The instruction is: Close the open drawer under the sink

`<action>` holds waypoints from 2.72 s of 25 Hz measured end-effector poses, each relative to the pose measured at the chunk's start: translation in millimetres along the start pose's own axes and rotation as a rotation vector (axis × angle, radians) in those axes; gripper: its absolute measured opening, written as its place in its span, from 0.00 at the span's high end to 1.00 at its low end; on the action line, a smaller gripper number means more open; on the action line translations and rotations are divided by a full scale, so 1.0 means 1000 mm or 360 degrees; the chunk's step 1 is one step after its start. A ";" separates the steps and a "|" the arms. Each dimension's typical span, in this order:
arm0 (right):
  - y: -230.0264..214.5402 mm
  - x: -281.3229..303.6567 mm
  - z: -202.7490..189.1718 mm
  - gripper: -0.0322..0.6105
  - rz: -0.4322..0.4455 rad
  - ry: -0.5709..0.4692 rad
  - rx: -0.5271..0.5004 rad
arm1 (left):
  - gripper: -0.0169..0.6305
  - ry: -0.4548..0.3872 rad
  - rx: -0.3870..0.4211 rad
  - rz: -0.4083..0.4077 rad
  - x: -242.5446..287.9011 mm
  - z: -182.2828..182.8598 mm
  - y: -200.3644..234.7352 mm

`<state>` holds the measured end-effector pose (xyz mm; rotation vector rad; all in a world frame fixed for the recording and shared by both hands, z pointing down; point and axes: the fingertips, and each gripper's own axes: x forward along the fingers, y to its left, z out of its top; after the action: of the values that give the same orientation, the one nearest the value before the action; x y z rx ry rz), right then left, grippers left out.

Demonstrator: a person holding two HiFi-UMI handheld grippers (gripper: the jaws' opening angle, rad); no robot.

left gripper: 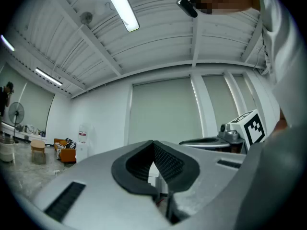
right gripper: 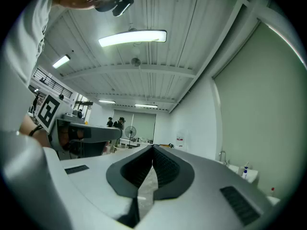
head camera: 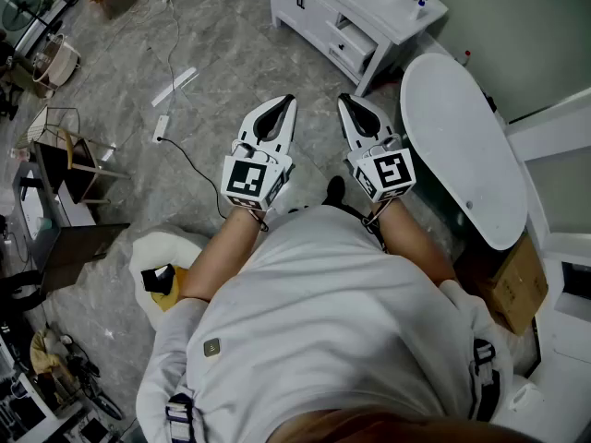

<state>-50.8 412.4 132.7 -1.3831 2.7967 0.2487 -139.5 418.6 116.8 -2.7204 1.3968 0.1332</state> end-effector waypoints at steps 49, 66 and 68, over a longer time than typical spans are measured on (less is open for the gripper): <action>-0.183 0.188 -0.094 0.91 0.0020 0.0083 0.0221 | 0.96 0.0224 0.0023 -0.0029 0.218 -0.077 0.142; -0.289 0.210 -0.124 0.91 -0.0175 0.0161 0.0240 | 0.96 0.0228 0.0004 -0.0274 0.355 -0.097 0.145; -0.298 0.215 -0.124 0.91 -0.0221 0.0172 0.0235 | 0.96 0.0232 -0.0011 -0.0312 0.368 -0.097 0.149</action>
<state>61.4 47.2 197.3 -1.5900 2.7197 -0.0348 -43.2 24.4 166.1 -2.9046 1.1515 -0.0748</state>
